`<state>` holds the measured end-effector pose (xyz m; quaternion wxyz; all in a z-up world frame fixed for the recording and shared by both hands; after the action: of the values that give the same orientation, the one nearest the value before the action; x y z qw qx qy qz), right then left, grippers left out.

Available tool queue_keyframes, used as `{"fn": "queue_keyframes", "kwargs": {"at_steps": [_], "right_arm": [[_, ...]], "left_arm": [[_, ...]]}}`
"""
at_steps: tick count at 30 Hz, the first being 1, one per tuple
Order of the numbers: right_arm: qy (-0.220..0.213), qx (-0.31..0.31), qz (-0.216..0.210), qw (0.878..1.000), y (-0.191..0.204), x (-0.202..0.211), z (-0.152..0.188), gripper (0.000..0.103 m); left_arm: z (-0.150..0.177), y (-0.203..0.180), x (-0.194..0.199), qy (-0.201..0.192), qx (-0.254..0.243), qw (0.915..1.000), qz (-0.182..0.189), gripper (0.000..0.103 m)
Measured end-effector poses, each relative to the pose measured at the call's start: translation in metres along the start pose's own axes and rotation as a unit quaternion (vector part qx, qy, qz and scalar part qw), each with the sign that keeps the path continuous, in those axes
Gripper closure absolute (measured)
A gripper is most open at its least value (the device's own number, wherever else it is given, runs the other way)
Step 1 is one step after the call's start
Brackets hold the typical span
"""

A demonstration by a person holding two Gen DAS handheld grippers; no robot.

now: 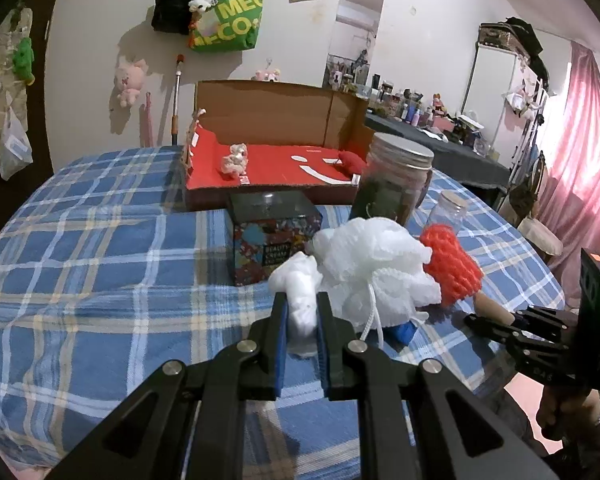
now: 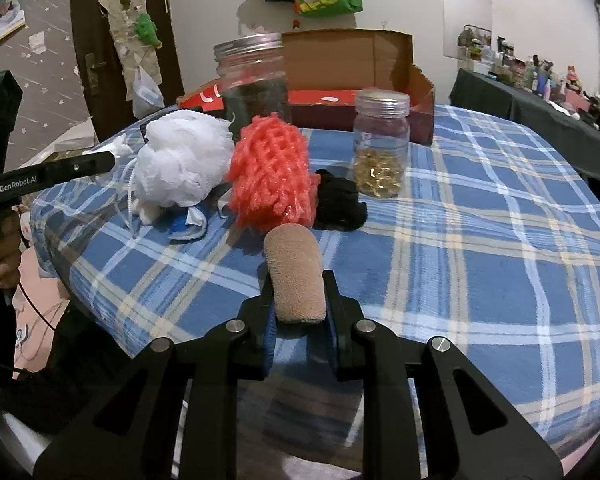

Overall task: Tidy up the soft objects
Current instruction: 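Carry the white plush with the left tool while the right tool carries the tan disc into the box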

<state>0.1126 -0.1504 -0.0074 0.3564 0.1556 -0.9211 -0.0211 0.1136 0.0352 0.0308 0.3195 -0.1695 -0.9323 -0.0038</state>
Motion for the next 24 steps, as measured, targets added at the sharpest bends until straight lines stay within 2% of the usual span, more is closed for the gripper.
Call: {"fn": "queue_keyframes", "kwargs": {"at_steps": [7,15,24], "right_arm": [[0.006,0.006,0.025,1.0,-0.011,0.002,0.003,0.084],[-0.014,-0.008,0.073,0.997,-0.037,0.007,-0.012,0.084],[-0.038,-0.011,0.082,0.996,-0.047,0.013,-0.035,0.084]], "left_arm": [[0.0,0.004,-0.003,0.003,0.002,1.0,-0.004,0.09],[0.005,0.005,-0.007,0.011,0.007,0.9999,-0.001,0.09],[0.006,0.011,-0.011,0.015,0.013,0.9998,-0.008,0.089]]}}
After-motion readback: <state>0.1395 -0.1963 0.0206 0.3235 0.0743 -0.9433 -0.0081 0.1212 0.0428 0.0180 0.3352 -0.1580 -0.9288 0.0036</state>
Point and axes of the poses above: each gripper's, at about its wrist camera, not at the fingertips, and x roughly against the way its jaws point, y to its left, z to its underside, the point moved 9 cm from there along -x, roughly the way its jaws point, and after that the axes turned 4 degrees about -x, right-handed, at the moved point
